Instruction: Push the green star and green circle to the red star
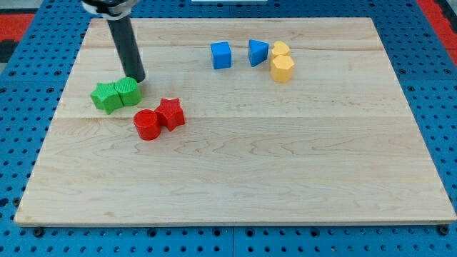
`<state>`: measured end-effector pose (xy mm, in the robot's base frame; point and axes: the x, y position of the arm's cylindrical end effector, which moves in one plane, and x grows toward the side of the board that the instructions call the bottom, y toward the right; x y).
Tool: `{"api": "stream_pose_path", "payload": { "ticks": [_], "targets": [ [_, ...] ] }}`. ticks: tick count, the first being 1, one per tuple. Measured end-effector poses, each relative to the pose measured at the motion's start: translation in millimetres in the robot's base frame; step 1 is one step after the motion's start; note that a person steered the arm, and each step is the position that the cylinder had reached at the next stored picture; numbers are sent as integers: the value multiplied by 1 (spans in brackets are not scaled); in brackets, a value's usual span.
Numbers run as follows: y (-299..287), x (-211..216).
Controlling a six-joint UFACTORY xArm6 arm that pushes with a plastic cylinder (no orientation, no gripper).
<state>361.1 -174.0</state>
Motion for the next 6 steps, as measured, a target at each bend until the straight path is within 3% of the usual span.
{"api": "stream_pose_path", "payload": {
  "ticks": [2, 4, 5, 6],
  "targets": [
    [-16, 16],
    [-106, 6],
    [-109, 52],
    [-68, 56]
  ]
}}
